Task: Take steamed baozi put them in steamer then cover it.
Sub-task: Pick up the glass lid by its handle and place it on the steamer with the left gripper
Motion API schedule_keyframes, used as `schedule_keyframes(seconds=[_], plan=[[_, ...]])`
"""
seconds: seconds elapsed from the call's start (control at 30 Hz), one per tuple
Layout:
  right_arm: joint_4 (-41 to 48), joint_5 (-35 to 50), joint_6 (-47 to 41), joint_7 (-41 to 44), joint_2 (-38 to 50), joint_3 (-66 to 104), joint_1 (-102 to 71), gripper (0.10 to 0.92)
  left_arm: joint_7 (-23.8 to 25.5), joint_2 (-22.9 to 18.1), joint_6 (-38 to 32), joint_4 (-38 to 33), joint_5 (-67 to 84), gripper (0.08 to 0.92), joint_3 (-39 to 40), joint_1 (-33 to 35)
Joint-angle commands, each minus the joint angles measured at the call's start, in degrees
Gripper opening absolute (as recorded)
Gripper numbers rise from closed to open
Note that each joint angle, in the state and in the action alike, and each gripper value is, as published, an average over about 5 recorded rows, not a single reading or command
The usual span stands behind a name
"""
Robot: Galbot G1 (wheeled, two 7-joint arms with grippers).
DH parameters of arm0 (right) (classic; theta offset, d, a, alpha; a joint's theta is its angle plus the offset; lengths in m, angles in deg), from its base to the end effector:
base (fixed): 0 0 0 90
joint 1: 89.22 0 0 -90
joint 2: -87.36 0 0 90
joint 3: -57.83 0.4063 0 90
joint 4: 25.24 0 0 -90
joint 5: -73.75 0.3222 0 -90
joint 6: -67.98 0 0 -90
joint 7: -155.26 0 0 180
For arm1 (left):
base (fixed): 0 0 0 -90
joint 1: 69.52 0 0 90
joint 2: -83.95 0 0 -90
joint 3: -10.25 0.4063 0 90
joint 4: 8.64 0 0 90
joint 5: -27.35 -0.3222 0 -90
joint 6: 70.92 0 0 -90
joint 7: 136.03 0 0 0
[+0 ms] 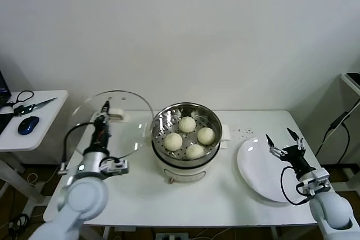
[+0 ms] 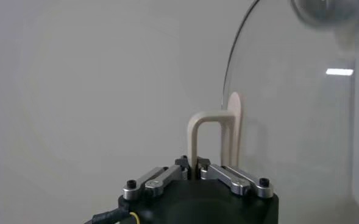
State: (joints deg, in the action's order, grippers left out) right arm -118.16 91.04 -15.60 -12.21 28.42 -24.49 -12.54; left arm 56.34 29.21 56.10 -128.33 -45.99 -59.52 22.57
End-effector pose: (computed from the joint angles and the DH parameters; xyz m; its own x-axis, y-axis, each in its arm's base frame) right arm 0.2385 -0.2380 -0.3769 -0.9864 -0.1508 0.0655 -0.1624 0.9555 -0.2463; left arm 0.2531 0.0634 -0.2667 -0.9879 -0.1055 -0.1140 -0.1027 -0.1067 0.9890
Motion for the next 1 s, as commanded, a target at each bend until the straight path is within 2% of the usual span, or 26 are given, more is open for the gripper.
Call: schedule_keyframes(seconds=[0.03, 0.3, 0.47, 0.67, 1.0], plan=[[2.2, -1.4, 0.57, -0.11, -0.57, 0.42, 0.2, 0.823, 10.5, -11.47, 7.98, 7.26, -7.75, 0.151, 21.24, -17.31], [2.26, -1.66, 0.78, -0.11, -1.2, 0.77, -0.19, 0.823, 8.84, -25.29, 7.98, 14.97, -12.65, 0.151, 21.44, -15.89], [2.16, -2.02, 0.94, -0.12, -1.64, 1.24, -0.64, 0.823, 6.15, -30.76, 7.98, 19.22, -12.87, 0.151, 21.39, -16.64], [2.45, -2.26, 1.28, 0.04, -1.72, 1.81, -1.09, 0.823, 3.92, -33.5, 7.98, 22.82, -12.17, 0.151, 21.54, -16.08], [2.95, -2.31, 1.47, 0.15, -1.95, 1.84, -0.57, 0.823, 3.52, -33.15, 7.98, 24.59, -12.18, 0.151, 20.85, -15.19]])
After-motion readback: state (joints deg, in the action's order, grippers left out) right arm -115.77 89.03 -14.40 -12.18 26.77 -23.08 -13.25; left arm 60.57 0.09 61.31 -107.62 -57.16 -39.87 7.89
